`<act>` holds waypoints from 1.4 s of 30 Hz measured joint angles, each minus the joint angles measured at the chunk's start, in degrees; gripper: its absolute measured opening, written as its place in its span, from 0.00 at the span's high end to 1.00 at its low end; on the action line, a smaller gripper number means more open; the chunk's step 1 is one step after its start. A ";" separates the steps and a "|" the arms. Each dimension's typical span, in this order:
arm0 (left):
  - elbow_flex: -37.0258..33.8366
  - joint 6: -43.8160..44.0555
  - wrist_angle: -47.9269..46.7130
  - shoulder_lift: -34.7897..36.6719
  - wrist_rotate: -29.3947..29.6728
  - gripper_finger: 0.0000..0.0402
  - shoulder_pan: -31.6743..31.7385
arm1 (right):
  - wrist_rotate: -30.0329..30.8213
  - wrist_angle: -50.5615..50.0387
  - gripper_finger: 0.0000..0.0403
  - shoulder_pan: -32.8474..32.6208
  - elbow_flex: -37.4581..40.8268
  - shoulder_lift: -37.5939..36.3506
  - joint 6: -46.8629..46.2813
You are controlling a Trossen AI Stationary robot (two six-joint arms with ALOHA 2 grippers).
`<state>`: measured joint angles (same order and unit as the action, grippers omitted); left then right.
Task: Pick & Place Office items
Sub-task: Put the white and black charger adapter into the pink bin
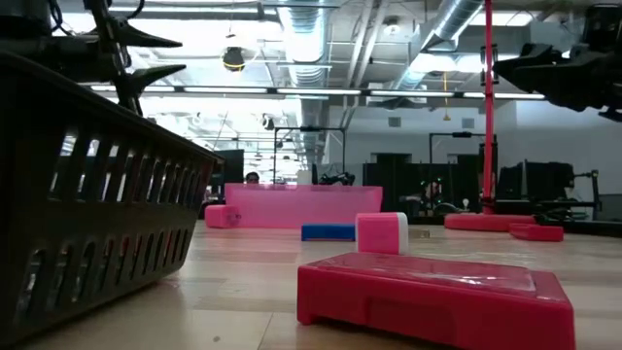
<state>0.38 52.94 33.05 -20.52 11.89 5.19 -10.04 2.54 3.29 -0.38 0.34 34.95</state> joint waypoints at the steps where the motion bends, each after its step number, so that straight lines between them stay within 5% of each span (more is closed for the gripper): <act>1: 0.00 0.20 0.68 -0.64 1.04 0.70 0.00 | 0.68 0.00 0.52 0.08 0.00 0.00 0.01; 5: 0.00 2.38 3.23 -3.20 4.18 0.70 0.00 | 4.29 1.28 0.52 0.97 0.01 0.00 -1.35; 11: 0.00 7.48 3.44 -7.57 6.74 0.70 0.02 | -0.79 6.62 0.52 -0.32 0.00 0.01 -32.91; 18: 0.00 9.57 3.56 -12.94 6.35 0.70 -0.08 | 3.87 27.86 0.52 -0.66 0.02 0.02 -57.37; 23: 0.00 10.93 6.51 -16.46 5.46 0.70 -1.79 | 17.59 40.55 0.53 -0.63 -0.10 -0.05 -64.09; 26: 0.00 11.20 9.93 -18.17 -0.65 0.70 -2.54 | 27.87 40.54 0.53 -0.63 -1.25 0.09 -63.49; 30: 0.00 12.27 12.42 -20.22 -3.37 0.70 -4.22 | 43.03 38.24 0.53 -0.55 -1.90 0.06 -76.00; 36: 0.56 5.26 18.50 -23.08 -2.88 0.70 -6.88 | 42.73 36.24 0.52 -0.48 -1.92 0.88 -83.34; 42: 7.19 -7.24 18.32 -25.13 0.73 0.68 -6.78 | 29.12 49.35 0.53 -0.61 -2.32 4.20 -84.88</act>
<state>7.57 45.69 51.37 -45.66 12.62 -1.59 19.08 51.89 2.68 -2.70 4.54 -49.93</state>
